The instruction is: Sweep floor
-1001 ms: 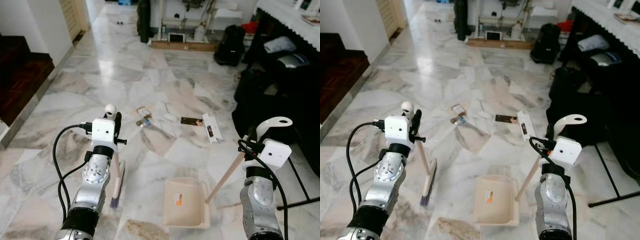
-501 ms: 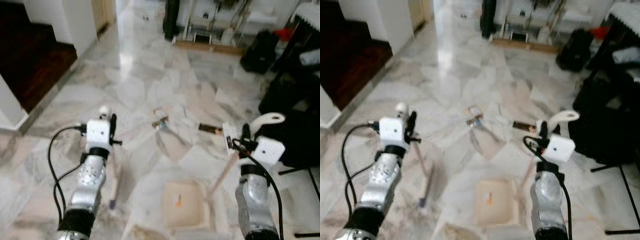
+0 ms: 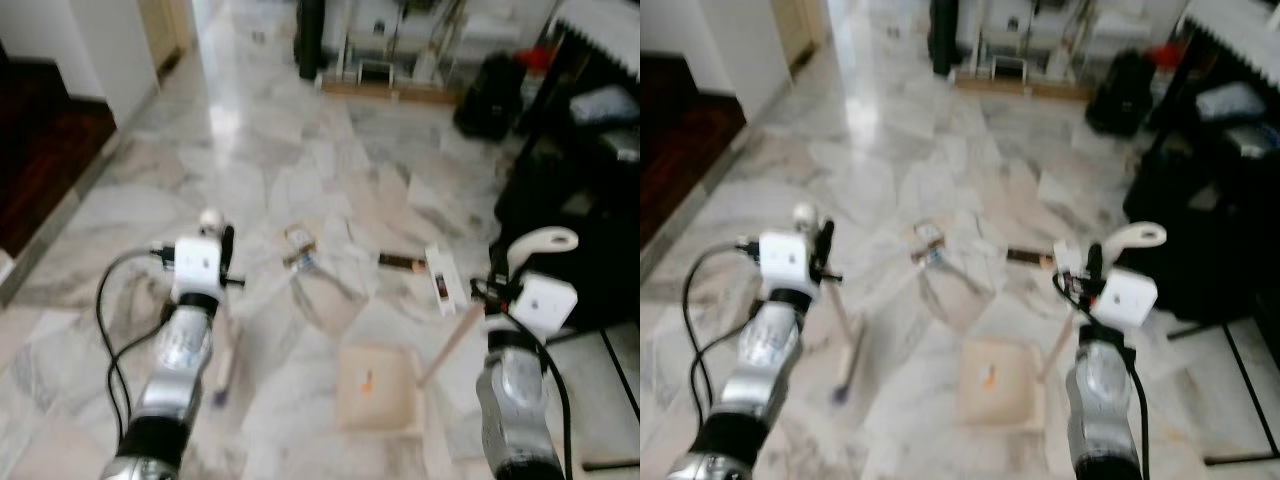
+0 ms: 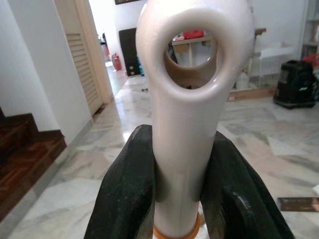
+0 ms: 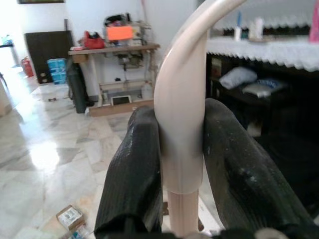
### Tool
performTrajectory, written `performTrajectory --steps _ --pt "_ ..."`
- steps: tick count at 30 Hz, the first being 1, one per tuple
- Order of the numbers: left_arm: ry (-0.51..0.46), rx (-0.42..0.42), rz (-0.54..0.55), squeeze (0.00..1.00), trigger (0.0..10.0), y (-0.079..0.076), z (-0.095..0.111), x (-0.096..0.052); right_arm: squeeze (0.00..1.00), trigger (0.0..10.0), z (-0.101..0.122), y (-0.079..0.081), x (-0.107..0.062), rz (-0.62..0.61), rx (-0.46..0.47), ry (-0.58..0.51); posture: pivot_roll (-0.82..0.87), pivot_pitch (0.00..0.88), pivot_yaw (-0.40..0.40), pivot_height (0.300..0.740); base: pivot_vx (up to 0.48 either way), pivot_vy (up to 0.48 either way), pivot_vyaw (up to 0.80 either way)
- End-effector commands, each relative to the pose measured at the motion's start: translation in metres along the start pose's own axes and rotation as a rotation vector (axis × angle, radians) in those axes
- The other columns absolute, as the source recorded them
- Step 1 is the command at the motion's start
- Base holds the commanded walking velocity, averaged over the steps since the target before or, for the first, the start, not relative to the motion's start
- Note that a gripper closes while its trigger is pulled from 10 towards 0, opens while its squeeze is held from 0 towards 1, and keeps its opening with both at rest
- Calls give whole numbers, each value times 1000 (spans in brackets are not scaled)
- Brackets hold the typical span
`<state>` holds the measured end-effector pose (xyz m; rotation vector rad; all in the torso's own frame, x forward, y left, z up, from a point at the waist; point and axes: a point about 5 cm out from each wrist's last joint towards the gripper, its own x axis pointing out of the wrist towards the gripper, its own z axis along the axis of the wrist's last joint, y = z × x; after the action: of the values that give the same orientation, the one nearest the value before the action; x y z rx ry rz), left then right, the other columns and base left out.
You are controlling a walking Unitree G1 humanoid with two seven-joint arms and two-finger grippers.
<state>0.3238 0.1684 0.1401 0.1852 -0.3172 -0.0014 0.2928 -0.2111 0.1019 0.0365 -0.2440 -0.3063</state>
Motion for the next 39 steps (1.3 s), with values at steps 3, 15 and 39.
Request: performTrajectory --steps 3,15,39 --pt "-55 -25 -26 0 10000 -11 13 5 0 10000 7 -4 3 -17 9 -41 57 78 -39 740 315 0 0" --pt "-56 -26 -24 0 10000 -11 13 6 0 10000 7 -4 4 -21 20 -32 58 80 -41 740 313 0 0" --pt "-57 -26 -12 0 10000 -11 14 6 0 10000 9 -4 6 -13 7 -43 56 101 -48 740 312 0 0"
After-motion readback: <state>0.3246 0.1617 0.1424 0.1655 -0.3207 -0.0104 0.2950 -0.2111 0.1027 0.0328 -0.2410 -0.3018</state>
